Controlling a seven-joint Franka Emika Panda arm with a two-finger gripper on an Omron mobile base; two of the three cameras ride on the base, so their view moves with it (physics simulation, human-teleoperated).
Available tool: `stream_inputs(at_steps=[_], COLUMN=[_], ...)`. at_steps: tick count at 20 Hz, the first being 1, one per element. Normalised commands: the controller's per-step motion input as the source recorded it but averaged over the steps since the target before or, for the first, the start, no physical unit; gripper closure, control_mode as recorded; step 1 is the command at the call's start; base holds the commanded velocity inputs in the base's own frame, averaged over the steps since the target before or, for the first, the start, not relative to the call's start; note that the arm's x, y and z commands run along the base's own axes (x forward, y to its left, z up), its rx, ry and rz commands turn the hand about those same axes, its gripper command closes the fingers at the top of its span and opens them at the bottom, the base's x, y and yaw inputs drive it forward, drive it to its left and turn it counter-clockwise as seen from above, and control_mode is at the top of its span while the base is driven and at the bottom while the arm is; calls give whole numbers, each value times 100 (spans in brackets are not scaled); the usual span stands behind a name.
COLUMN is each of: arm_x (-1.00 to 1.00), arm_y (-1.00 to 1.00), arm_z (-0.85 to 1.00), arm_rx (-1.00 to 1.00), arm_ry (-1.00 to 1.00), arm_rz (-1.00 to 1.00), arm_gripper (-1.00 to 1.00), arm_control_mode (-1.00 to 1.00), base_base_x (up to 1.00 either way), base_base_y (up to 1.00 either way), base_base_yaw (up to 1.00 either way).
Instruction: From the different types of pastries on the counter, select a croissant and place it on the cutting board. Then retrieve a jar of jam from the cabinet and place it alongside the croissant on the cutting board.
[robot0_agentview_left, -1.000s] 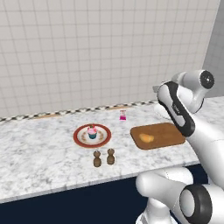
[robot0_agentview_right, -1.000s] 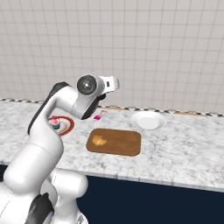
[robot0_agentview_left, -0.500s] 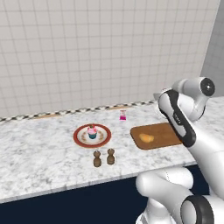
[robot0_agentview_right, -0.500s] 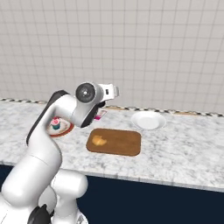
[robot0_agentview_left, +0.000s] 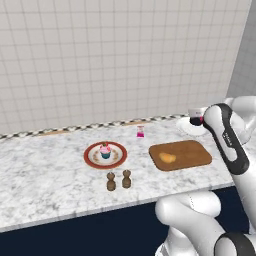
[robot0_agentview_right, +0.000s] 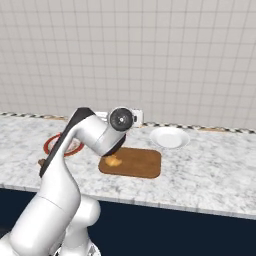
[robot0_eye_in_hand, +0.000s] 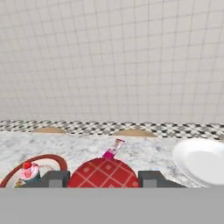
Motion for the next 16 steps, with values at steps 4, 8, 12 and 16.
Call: stream_inputs(at_steps=[4, 8, 12, 16], arm_x=[-20, -13, 0, 0], arm_y=[-8, 0, 0, 0], arm_z=[-30, -26, -31, -30], arm_rx=[28, 18, 13, 0], arm_ry=[0, -1, -4, -28], arm_rz=[9, 18, 25, 27], arm_gripper=[100, 100, 100, 100], arm_control_mode=[-100, -100, -100, -100], base_base_x=[0, 0, 0, 0], base_base_y=[0, 0, 0, 0], base_base_yaw=[0, 0, 0, 0])
